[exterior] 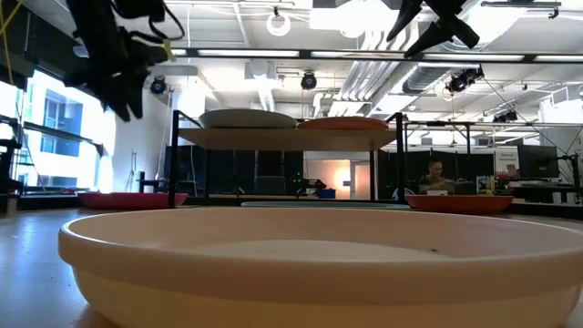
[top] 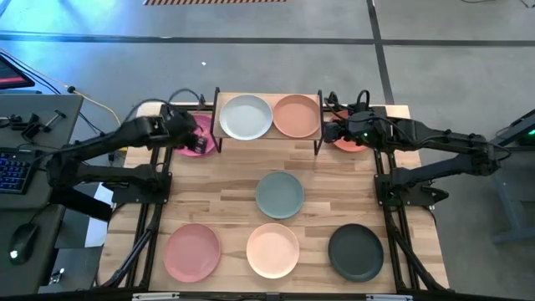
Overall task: Place and stack plates onto a shelf
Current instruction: Stack the pink plate on top of the white plate on the shelf
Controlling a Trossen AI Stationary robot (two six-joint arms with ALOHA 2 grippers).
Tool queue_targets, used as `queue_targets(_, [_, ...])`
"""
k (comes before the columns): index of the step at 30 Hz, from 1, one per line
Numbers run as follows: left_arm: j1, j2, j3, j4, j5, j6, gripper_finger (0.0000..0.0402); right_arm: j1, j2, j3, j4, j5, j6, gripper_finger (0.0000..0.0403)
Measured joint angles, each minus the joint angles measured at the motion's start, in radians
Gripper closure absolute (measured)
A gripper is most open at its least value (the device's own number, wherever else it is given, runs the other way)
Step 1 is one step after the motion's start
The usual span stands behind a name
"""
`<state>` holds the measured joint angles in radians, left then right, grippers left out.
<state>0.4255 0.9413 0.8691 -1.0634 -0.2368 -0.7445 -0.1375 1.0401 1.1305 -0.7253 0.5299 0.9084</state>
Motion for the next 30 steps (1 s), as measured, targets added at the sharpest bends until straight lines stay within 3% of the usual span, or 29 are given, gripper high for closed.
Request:
queue_targets(4, [-0.054, -0.036, -0.005, 0.000, 0.126, 0.022, 0.0300, 0.000, -0.011, 0.000, 0.000, -0.012, -0.047, 0.0204])
queue_targets(9, [-0.132, -0.099, 0.023, -0.088, 0.119, 0.083, 0.0309, 0.000, -0.015, 0.000, -0.037, -0.015, -0.064, 0.0204])
queue_targets(16, [-0.157, 0.050, 0.020, -0.152, 0.265, 0.165, 0.0312, 0.000, -0.015, 0.000, -0.110, -0.011, -0.054, 0.0204])
queue_targets(24, [-0.174, 0.239, 0.020, -0.131, 0.146, 0.393, 0.0305, 0.000, -0.015, 0.000, -0.117, -0.003, -0.063, 0.0204])
queue_targets(30, [-0.164, 0.322, 0.020, -0.125, 0.060, 0.511, 0.0256, 0.000, -0.015, 0.000, -0.117, -0.003, -0.061, 0.0204])
